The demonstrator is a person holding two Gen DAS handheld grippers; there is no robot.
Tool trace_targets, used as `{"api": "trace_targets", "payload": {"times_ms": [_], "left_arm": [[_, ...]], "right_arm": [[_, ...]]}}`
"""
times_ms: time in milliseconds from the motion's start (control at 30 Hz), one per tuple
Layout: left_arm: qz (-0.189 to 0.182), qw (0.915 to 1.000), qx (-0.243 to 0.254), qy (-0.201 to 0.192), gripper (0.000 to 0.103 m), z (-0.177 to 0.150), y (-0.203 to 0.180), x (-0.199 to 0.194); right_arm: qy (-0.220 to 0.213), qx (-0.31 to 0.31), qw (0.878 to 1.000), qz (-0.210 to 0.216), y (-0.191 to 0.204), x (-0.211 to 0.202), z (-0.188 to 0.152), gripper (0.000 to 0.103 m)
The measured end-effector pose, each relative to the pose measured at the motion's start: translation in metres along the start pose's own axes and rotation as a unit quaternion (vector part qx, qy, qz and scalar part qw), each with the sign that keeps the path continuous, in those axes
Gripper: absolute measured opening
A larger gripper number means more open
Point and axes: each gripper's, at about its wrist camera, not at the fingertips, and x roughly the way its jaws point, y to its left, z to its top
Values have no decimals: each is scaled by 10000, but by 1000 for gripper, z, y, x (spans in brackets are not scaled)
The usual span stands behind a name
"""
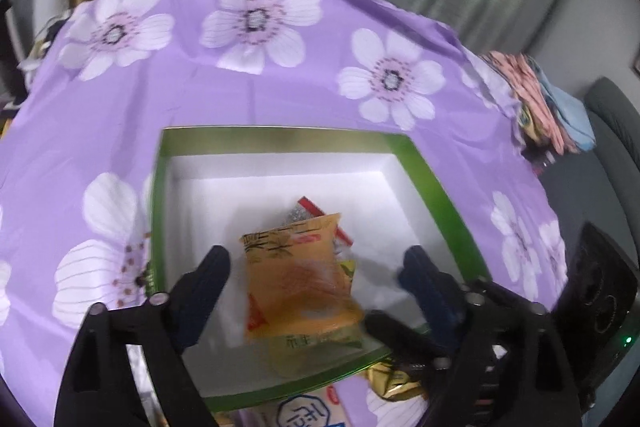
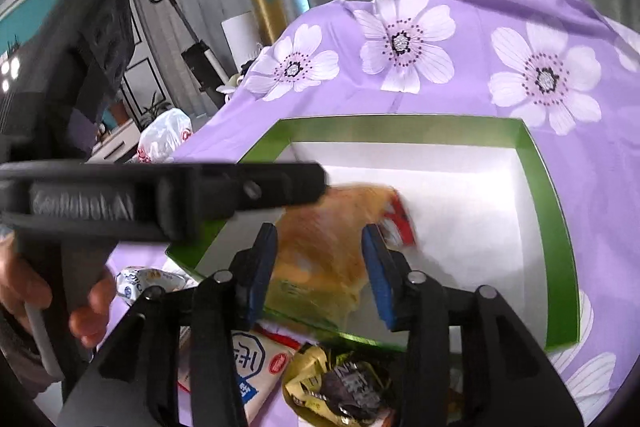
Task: Organize snacks
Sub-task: 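Open both grippers to drop the bag into the box and withdraw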
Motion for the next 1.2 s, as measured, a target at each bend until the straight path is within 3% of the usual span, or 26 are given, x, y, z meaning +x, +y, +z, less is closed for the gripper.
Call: {"api": "trace_targets", "payload": {"times_ms": [233, 533, 800, 933, 1133, 1200], "left_arm": [[192, 9997, -172, 33, 91, -19, 17, -26], [-163, 9977, -582, 318, 91, -63, 22, -55], [-528, 9907, -944, 823, 91, -96, 16, -48], [-487, 9888, -985, 1009, 91, -103, 13, -39], [-757, 9826, -1126, 1265, 91, -107, 11, -21], [-664, 9822, -1143, 1334, 91, -107, 13, -16]], "right_arm": [[-74, -44, 10000, -43, 3, -39, -18, 52], [117, -96, 9998, 142, 24, -73, -52, 52], [461, 25, 9983, 343, 38, -72, -81, 52], [628, -35, 9971, 418, 44, -64, -89, 52], [767, 100, 9960, 456, 44, -49, -96, 52], [802, 133, 9955, 490, 44, -45, -99, 52]]}}
